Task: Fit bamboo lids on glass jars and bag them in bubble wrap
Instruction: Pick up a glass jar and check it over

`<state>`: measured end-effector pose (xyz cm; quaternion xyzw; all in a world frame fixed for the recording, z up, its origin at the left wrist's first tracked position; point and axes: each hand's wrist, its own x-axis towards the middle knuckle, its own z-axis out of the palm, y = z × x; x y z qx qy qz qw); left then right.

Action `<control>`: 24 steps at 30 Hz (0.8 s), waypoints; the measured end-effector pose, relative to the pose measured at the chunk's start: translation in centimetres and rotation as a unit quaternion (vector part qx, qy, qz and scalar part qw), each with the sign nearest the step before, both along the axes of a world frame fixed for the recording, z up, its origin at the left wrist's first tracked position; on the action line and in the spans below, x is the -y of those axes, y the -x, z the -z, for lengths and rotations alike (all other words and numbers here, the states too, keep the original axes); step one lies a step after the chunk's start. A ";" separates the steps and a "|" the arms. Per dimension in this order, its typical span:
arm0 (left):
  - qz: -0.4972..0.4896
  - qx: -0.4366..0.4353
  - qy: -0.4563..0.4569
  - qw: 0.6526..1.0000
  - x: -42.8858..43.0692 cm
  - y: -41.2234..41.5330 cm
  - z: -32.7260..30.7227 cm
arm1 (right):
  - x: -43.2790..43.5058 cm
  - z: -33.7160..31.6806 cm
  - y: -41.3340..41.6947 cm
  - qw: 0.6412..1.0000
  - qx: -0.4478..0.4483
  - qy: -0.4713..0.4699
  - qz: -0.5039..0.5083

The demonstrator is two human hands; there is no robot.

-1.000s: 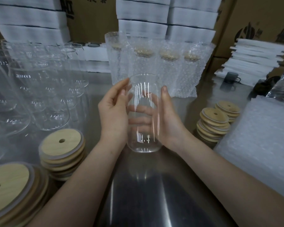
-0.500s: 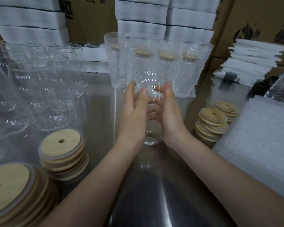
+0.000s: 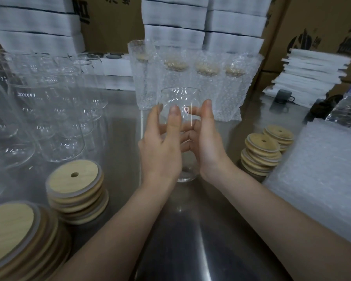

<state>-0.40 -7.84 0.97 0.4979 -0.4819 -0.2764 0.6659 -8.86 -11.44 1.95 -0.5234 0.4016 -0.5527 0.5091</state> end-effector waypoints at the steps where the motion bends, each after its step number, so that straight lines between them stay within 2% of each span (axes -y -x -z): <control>1: 0.014 -0.013 -0.004 1.000 0.0 0.0 0.0 | 0.1 0.0 0.1 1.000 0.018 -0.007 0.005; 5: 0.064 -0.070 -0.013 0.995 -0.1 -0.2 -0.5 | 0.4 0.2 1.0 0.998 0.063 -0.021 0.006; 11: 0.114 -0.134 -0.027 0.984 0.3 -0.6 -0.9 | 0.2 -0.1 1.2 0.998 0.050 -0.032 0.024; 14: 0.102 -0.110 0.005 0.989 0.5 -0.8 -0.7 | 0.2 -0.2 1.0 0.999 0.040 0.007 0.036; 19: 0.075 -0.084 0.014 0.994 0.3 -0.7 -0.8 | -0.4 -1.0 1.3 0.995 0.081 0.043 -0.039; 24: 0.017 0.054 0.054 0.997 0.3 -1.3 -0.9 | -0.7 -1.4 1.7 0.992 0.086 0.064 -0.059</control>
